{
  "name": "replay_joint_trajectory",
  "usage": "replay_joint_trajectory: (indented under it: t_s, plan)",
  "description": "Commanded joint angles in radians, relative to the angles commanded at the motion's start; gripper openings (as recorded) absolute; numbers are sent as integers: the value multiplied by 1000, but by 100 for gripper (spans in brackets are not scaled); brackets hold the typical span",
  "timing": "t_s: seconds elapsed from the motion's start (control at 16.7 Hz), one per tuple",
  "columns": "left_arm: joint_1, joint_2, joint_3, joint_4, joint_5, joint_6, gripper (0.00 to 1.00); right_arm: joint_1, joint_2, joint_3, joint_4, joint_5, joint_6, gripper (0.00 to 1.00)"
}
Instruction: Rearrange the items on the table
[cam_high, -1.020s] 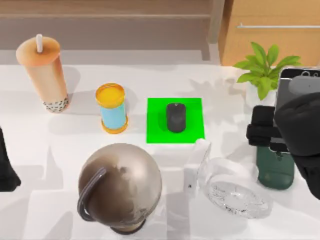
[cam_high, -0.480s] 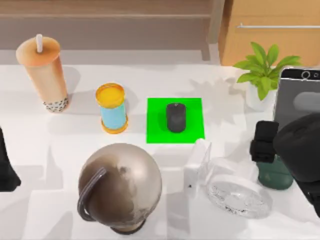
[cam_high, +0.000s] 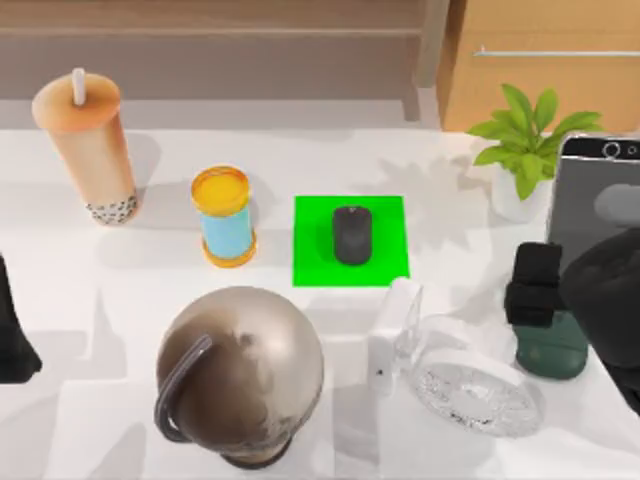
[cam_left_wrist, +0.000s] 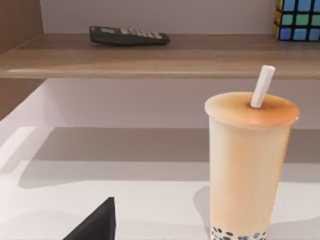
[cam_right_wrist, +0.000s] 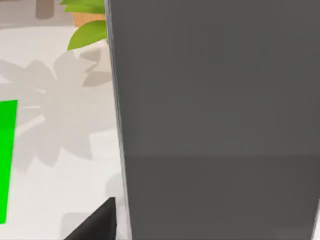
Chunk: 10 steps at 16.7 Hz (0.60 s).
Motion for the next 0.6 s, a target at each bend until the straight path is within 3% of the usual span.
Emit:
replay_joint_trajectory:
  t_s: [0.3, 0.6]
  plan:
    - [0, 0, 0, 0, 0, 0, 100, -137, -229, -109, 70, -176, -133, 100]
    - [0, 0, 0, 0, 0, 0, 100, -408, -587, -302, 179, -441, -338, 100]
